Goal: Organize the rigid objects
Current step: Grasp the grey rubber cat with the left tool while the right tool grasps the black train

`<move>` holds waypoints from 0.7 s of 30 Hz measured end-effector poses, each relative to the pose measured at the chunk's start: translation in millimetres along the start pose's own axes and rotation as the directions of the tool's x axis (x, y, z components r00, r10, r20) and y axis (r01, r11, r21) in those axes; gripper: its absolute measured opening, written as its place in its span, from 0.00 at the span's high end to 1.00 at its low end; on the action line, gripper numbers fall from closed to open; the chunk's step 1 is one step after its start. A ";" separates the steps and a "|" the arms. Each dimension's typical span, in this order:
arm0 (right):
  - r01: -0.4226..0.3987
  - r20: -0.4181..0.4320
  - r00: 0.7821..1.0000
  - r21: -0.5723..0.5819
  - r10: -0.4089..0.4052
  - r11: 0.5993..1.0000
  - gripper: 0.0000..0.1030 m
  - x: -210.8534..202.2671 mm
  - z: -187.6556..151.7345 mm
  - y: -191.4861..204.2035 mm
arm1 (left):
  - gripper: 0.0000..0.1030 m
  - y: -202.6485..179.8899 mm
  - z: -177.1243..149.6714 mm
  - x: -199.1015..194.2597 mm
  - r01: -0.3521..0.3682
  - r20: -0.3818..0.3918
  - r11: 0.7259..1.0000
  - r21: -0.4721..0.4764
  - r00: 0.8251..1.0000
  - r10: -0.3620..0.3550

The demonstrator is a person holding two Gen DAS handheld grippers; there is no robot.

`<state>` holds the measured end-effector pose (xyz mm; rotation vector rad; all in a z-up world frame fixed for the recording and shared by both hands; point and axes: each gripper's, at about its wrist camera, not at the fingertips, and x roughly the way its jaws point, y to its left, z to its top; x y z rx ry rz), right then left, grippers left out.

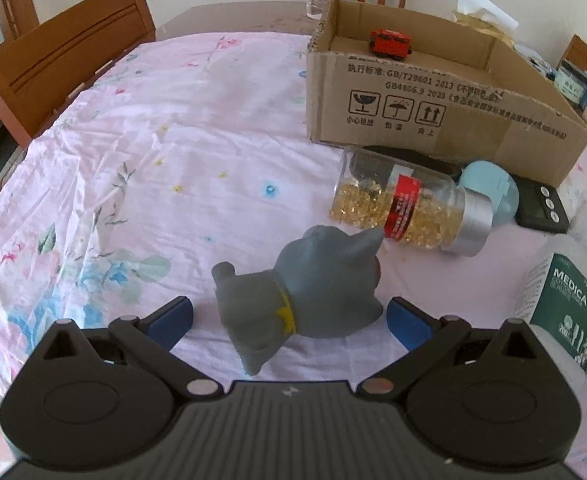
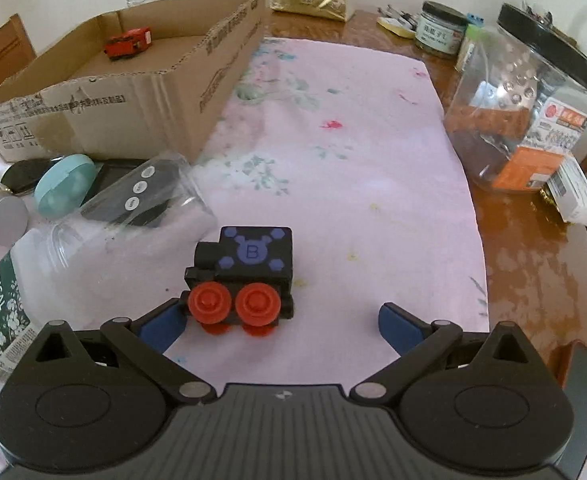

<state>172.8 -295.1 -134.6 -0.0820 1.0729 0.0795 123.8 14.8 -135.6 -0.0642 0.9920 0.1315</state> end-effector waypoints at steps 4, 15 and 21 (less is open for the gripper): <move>-0.004 0.040 0.999 -0.006 0.004 1.000 0.00 0.7 -4.2 1.2 | 0.01 -3.5 -1.6 -1.0 -0.014 0.024 1.000 -0.015 1.000 0.014; -0.017 0.045 0.999 -0.020 0.018 1.000 0.00 2.4 1.0 7.2 | 0.24 -11.4 1.1 -9.1 -0.019 0.026 0.995 -0.103 0.999 0.022; -0.071 0.074 0.994 -0.114 0.080 0.991 0.07 2.9 4.9 25.9 | 0.24 -14.1 0.6 -8.1 -0.034 0.024 0.995 -0.092 0.999 0.036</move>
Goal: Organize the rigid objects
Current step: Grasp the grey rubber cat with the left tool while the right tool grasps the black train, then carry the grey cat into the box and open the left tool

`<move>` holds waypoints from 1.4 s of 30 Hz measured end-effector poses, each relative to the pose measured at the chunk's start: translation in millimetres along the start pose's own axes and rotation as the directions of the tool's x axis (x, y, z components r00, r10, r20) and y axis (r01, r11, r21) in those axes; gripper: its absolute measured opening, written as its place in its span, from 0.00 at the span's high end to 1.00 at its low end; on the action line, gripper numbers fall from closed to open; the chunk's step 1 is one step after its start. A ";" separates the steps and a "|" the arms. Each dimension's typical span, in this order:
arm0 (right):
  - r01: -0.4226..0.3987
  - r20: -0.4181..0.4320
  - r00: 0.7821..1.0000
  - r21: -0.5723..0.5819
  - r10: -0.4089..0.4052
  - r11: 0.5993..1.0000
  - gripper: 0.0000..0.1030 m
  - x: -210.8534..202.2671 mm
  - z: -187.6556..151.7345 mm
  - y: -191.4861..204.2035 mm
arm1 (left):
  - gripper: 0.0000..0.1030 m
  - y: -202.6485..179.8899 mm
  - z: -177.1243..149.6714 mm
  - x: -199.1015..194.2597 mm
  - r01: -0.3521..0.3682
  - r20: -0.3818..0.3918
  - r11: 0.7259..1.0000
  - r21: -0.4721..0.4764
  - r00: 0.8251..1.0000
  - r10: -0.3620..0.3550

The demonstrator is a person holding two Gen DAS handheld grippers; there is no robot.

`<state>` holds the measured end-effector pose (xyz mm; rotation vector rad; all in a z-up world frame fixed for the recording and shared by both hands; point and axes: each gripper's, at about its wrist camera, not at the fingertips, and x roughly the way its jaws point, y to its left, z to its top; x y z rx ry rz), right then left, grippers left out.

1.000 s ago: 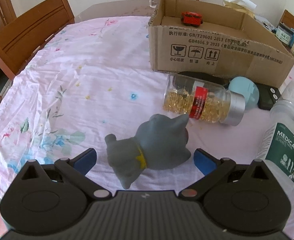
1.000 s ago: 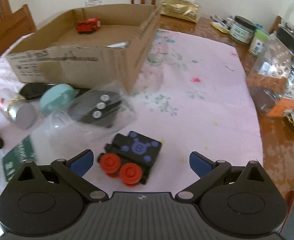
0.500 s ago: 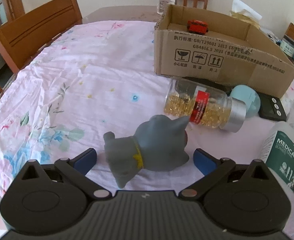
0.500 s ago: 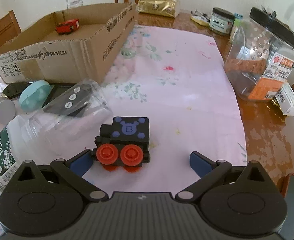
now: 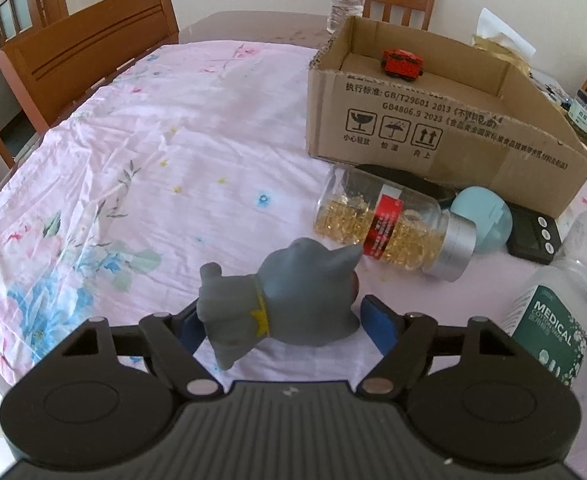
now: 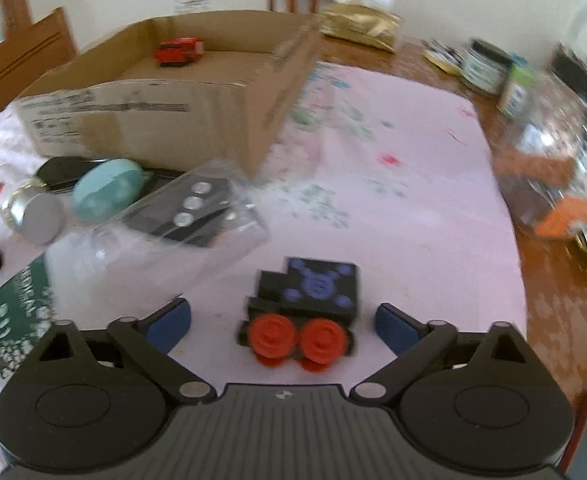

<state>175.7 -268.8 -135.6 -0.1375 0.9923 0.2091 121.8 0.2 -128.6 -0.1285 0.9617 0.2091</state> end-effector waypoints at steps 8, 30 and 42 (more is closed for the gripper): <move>-0.022 0.014 1.000 -0.033 0.022 0.999 0.25 -2.7 6.1 0.5 | 0.26 2.2 1.6 -0.6 -0.003 -0.001 1.000 -0.026 1.000 0.003; -0.017 -0.015 1.000 -0.100 0.016 0.995 0.45 -15.0 8.0 -12.5 | 0.28 0.7 9.8 -12.3 0.016 -0.011 0.997 0.073 1.000 -0.015; -0.023 -0.004 1.000 -0.162 0.023 0.986 0.45 -47.0 24.7 -27.6 | 0.28 2.4 31.3 -36.2 0.117 -0.068 0.967 0.224 0.992 -0.104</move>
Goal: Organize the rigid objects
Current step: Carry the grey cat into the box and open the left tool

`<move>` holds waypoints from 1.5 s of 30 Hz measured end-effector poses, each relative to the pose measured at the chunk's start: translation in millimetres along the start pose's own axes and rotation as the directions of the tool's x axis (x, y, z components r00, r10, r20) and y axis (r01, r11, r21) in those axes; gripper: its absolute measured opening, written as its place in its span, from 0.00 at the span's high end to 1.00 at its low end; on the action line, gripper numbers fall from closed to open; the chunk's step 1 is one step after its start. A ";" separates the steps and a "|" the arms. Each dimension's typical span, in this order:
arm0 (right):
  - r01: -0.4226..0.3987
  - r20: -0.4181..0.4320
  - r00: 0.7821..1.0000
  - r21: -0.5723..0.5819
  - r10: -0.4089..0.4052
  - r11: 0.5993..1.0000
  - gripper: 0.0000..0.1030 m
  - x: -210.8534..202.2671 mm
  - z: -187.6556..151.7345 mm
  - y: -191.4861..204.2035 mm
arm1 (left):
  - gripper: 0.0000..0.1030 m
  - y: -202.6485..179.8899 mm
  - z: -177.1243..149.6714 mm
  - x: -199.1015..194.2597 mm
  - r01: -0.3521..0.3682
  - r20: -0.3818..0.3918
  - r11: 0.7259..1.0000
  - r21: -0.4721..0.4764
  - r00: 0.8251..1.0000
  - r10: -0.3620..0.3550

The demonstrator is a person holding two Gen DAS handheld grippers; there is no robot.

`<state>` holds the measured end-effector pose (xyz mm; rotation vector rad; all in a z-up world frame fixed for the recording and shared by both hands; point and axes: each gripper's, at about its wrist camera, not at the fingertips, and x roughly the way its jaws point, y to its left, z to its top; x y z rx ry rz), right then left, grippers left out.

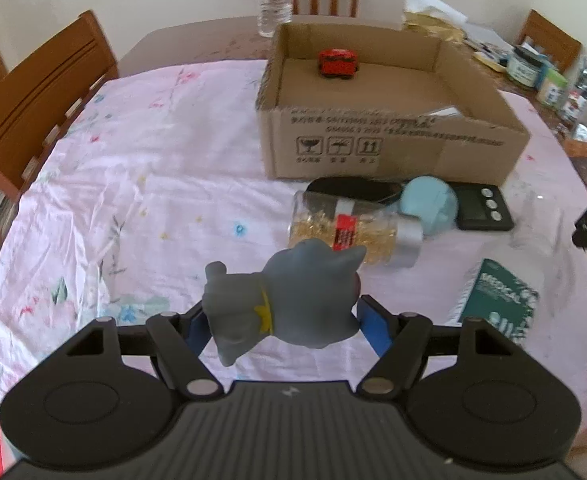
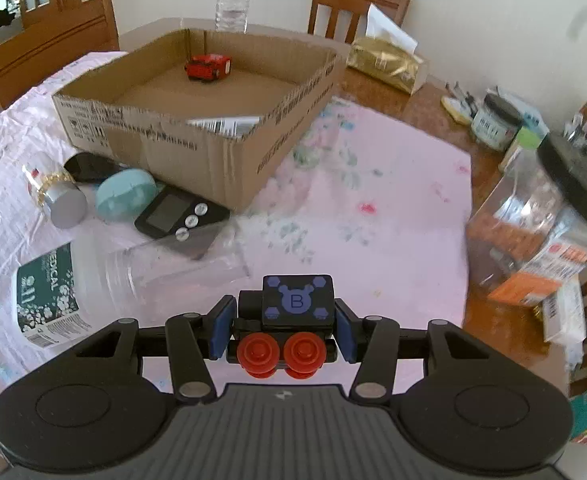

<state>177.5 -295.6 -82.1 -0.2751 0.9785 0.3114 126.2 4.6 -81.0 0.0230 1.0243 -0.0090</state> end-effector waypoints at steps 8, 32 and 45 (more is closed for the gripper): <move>-0.053 0.054 0.997 -0.050 0.056 0.997 0.45 -25.8 28.1 -4.3 | 0.28 -9.2 32.9 -23.5 0.066 0.013 0.990 0.126 0.998 -0.068; -0.147 0.174 0.970 -0.141 0.170 0.979 0.45 -21.8 134.9 20.1 | 0.08 -29.7 144.2 12.3 0.060 0.250 0.982 0.180 0.963 -0.104; -0.161 0.147 0.973 -0.127 0.179 0.979 0.45 9.9 175.4 26.0 | 0.04 -11.6 100.5 -14.7 -0.043 0.271 0.994 0.102 0.962 0.014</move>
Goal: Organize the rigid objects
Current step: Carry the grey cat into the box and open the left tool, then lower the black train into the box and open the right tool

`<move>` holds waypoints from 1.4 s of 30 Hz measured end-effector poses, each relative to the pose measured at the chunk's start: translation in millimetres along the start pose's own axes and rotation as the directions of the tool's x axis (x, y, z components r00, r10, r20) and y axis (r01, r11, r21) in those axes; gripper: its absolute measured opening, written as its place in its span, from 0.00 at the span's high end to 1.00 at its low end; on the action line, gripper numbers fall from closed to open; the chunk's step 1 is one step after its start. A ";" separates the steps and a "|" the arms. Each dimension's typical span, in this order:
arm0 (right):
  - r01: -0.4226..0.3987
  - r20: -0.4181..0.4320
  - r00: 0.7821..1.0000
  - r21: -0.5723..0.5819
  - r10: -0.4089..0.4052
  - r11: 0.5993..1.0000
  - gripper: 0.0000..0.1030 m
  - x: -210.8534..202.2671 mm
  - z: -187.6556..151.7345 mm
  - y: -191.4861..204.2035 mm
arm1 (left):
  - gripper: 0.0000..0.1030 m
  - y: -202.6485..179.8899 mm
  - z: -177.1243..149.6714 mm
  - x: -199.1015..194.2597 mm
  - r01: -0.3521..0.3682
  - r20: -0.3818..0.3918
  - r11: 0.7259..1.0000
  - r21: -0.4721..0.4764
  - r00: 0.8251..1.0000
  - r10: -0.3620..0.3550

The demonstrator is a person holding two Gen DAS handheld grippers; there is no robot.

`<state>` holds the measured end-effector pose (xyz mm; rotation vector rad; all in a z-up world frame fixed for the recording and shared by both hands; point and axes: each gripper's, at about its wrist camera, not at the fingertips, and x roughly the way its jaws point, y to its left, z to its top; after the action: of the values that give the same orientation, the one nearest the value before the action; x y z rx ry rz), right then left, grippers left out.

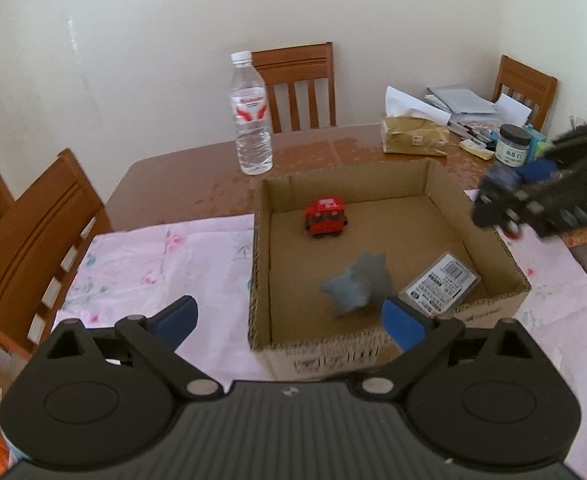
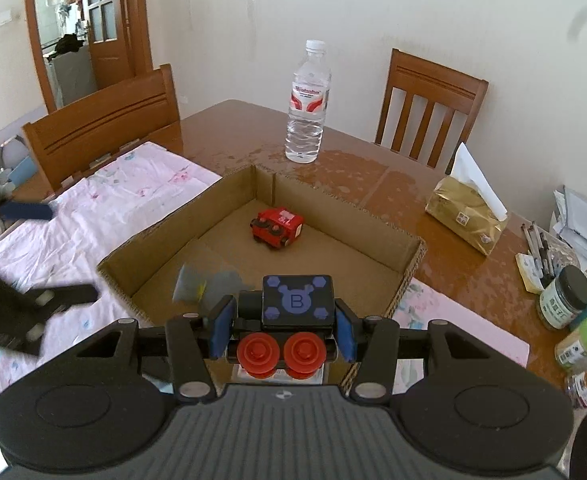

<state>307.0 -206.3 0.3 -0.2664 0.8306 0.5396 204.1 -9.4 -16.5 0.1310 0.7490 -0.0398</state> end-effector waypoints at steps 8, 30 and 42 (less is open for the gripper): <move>0.028 -0.026 0.999 0.031 -0.027 0.999 0.45 35.4 32.6 -13.2 | 0.04 13.5 -19.8 -19.1 -0.013 -0.010 0.996 -0.087 1.000 0.012; 0.156 -0.007 0.988 0.099 -0.156 0.983 0.00 23.2 25.9 -13.5 | 0.03 35.0 -39.0 -29.2 -0.064 -0.029 0.992 -0.105 0.998 0.061; 0.160 -0.053 0.987 0.190 -0.153 0.969 0.00 -6.4 -43.2 10.8 | 0.03 34.9 -52.5 -30.1 -0.010 -0.046 0.996 -0.092 0.999 0.006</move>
<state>270.4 -218.0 -23.2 -0.1619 0.8837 0.3038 149.5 31.8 -30.4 0.0474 0.7943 0.0052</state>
